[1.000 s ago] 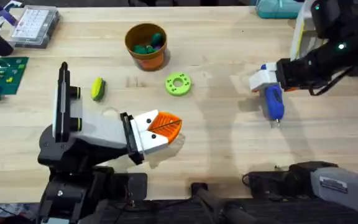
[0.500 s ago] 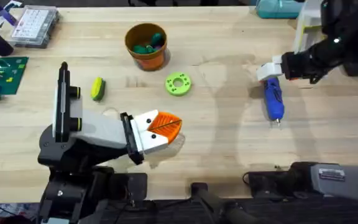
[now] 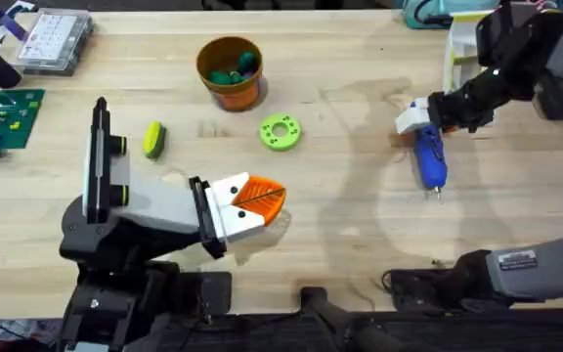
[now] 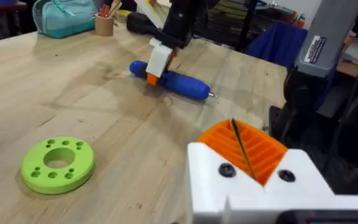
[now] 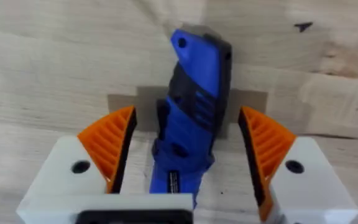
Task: Pick up the gripper from the table and insert it into the empty holder that is missing its gripper. Then pick up a screw, insert it into the mounting hole, and use the screwdriver to tighten it. Finally, clean up the table by picking up the vegetable and placing it into the bucket.
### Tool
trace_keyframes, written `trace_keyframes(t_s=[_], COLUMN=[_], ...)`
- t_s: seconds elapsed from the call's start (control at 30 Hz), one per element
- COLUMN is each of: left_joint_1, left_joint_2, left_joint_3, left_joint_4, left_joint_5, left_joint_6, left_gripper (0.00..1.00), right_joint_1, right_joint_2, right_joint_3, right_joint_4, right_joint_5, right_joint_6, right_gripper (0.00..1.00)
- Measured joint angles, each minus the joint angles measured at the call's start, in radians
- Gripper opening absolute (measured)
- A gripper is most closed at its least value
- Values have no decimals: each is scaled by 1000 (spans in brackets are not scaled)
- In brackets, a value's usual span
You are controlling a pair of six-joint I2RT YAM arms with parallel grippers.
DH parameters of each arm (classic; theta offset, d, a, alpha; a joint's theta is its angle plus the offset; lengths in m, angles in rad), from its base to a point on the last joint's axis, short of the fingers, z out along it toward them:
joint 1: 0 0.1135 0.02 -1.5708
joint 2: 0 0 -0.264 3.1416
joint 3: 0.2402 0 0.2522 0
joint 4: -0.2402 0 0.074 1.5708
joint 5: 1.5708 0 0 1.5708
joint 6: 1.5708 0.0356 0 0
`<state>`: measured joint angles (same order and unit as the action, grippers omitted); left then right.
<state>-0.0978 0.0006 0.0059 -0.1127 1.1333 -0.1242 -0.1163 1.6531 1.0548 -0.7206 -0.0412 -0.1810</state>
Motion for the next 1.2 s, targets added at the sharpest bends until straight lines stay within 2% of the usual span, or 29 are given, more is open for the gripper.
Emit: trace_keyframes(t_s=[1.0, 1.03, 1.1, 1.17, 1.2], left_joint_1=[0, 0, 0, 0, 0], left_joint_2=[0, 0, 0, 0, 0], left_joint_3=[0, 0, 0, 0, 0], left_joint_4=[0, 0, 0, 0, 0], left_joint_5=[0, 0, 0, 0, 0], left_joint_6=[0, 0, 0, 0, 0], left_gripper=[15, 15, 15, 15, 15], right_joint_1=[-12, -12, -13, -15, -16], right_joint_2=[69, 69, 68, 69, 72], right_joint_3=[12, 12, 13, 15, 16], right_joint_4=[19, 19, 27, 38, 46], right_joint_5=[22, 23, 25, 25, 27], right_joint_6=[1, 1, 0, -3, -3], right_gripper=[972, 945, 824, 605, 439])
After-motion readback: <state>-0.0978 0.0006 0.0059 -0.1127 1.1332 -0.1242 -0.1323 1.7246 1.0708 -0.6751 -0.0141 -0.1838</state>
